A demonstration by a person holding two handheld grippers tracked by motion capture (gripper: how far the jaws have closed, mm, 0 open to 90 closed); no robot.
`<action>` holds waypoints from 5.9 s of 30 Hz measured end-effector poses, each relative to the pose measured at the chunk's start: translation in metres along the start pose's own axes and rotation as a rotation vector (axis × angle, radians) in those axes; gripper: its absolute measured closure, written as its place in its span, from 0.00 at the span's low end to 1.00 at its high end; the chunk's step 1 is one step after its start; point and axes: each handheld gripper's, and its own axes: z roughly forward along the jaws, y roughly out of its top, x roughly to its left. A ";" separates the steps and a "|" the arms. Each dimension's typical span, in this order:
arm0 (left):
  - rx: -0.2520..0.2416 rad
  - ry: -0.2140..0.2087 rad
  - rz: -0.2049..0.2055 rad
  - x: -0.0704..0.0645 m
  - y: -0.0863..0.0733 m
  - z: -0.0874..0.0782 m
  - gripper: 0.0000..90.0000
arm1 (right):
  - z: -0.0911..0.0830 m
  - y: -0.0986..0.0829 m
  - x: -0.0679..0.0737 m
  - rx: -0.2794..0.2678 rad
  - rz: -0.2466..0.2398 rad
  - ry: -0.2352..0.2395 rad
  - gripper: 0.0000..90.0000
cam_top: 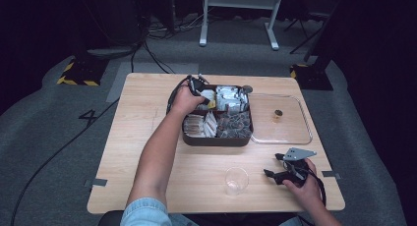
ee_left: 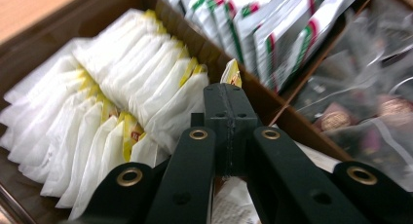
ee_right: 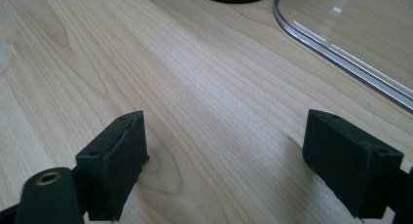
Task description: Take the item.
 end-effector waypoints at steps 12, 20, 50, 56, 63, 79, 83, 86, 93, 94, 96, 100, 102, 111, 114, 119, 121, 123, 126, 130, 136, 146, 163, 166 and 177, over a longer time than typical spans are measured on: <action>-0.098 -0.055 0.051 -0.017 -0.003 -0.044 1.00 | 0.000 0.000 0.000 0.000 0.000 0.000 0.18; -0.143 -0.070 0.081 -0.031 -0.014 -0.069 1.00 | 0.000 0.000 0.000 0.000 -0.002 0.000 0.18; -0.240 -0.194 0.226 -0.146 -0.078 -0.130 1.00 | 0.000 0.000 0.000 0.001 -0.002 0.000 0.18; -0.254 -0.209 0.247 -0.168 -0.091 -0.126 1.00 | 0.000 0.000 0.000 0.001 -0.001 -0.001 0.18; -0.255 -0.221 0.286 -0.188 -0.100 -0.119 1.00 | 0.000 0.000 0.000 0.001 -0.002 0.000 0.18; -0.268 -0.276 0.312 -0.219 -0.117 -0.092 1.00 | 0.000 0.000 0.000 0.000 -0.002 0.000 0.18; -0.263 -0.293 0.325 -0.227 -0.120 -0.087 1.00 | 0.000 0.000 0.000 0.000 -0.002 0.000 0.18; -0.265 -0.304 0.327 -0.231 -0.122 -0.082 1.00 | 0.000 0.000 0.000 0.000 -0.002 0.000 0.18; -0.262 -0.302 0.360 -0.236 -0.125 -0.078 1.00 | 0.000 0.000 0.000 0.000 -0.002 0.000 0.18; -0.261 -0.300 0.360 -0.236 -0.125 -0.078 1.00 | 0.000 0.000 0.000 0.000 -0.002 0.000 0.18; -0.261 -0.307 0.352 -0.236 -0.126 -0.077 1.00 | 0.000 0.000 0.000 0.000 -0.002 0.000 0.18; -0.255 -0.322 0.344 -0.236 -0.130 -0.072 0.99 | 0.000 0.000 0.000 0.001 -0.002 0.000 0.18; -0.257 -0.327 0.340 -0.236 -0.130 -0.071 0.94 | 0.000 0.000 0.000 0.000 -0.002 0.000 0.18; -0.279 -0.308 0.316 -0.229 -0.134 -0.075 0.62 | 0.000 0.000 0.000 0.001 -0.001 0.000 0.18; -0.293 -0.290 0.313 -0.228 -0.134 -0.078 0.58 | 0.000 0.000 0.000 0.000 -0.002 0.000 0.18; -0.302 -0.249 0.304 -0.224 -0.134 -0.089 0.48 | 0.000 0.000 0.000 0.000 -0.003 0.000 0.18; -0.304 -0.213 0.301 -0.221 -0.135 -0.094 0.46 | 0.000 0.000 0.000 0.000 -0.003 0.000 0.18; -0.303 -0.169 0.290 -0.216 -0.139 -0.103 0.45 | 0.000 0.000 0.000 0.000 -0.004 0.000 0.18; -0.303 -0.153 0.280 -0.212 -0.142 -0.109 0.43 | 0.000 0.000 0.000 0.000 -0.004 0.000 0.18; -0.295 -0.109 0.264 -0.201 -0.151 -0.120 0.42 | 0.000 0.000 0.000 0.000 -0.003 0.000 0.18; -0.283 -0.059 0.244 -0.188 -0.168 -0.133 0.39 | 0.000 0.000 0.000 0.000 -0.003 0.000 0.18; -0.224 0.059 0.189 -0.164 -0.193 -0.135 0.38 | 0.000 0.000 0.001 0.001 0.001 -0.004 0.18; -0.107 0.157 0.026 -0.122 -0.247 -0.118 0.34 | -0.001 -0.001 0.005 0.002 0.023 -0.030 0.18; -0.093 0.162 0.010 -0.118 -0.254 -0.117 0.34 | -0.001 -0.001 0.005 0.001 0.023 -0.030 0.18; -0.049 0.171 -0.035 -0.104 -0.275 -0.111 0.31 | -0.001 -0.001 0.005 0.001 0.024 -0.030 0.18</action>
